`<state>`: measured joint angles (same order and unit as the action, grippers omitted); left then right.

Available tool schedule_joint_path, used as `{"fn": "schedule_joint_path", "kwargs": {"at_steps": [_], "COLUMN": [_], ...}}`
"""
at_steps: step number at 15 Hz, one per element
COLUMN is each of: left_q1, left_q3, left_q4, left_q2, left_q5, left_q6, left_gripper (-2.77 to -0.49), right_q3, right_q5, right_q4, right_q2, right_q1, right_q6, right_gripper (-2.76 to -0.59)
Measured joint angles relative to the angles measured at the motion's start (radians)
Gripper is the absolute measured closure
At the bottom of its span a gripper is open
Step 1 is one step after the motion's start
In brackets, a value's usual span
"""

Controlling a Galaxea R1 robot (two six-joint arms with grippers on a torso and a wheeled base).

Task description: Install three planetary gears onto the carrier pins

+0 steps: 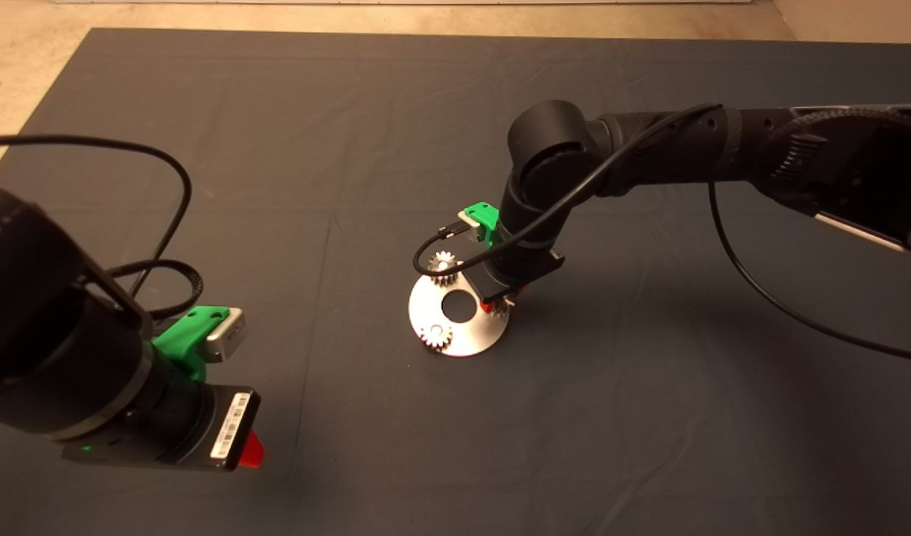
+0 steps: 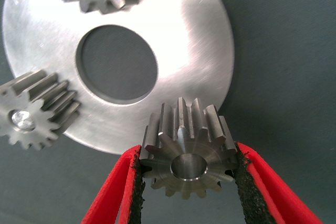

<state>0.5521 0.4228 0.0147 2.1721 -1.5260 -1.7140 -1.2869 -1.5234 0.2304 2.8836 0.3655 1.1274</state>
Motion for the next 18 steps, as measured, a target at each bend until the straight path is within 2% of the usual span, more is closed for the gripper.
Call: {"fn": "schedule_joint_path", "kwargs": {"at_steps": [9,15,18], "left_q1": [0.000,0.000,0.000], "left_q3": [0.000,0.000,0.000], "left_q4": [0.000,0.000,0.000], "left_q2": [0.000,0.000,0.003], "left_q5": [0.000,0.000,0.000], "left_q6": [0.000,0.000,0.000], "left_gripper": [-1.44,-1.44,-1.44], "right_q3": [-0.003,-0.003,-0.003], "right_q5": [-0.006,-0.006,-0.007], "right_q4": [0.001,0.001,0.001], "right_q2": [0.003,0.047,0.048], "right_q1": [0.006,0.005,0.003], "right_q6": [-0.001,-0.001,-0.001], "right_gripper": [-1.07,-1.07,-1.07]}}
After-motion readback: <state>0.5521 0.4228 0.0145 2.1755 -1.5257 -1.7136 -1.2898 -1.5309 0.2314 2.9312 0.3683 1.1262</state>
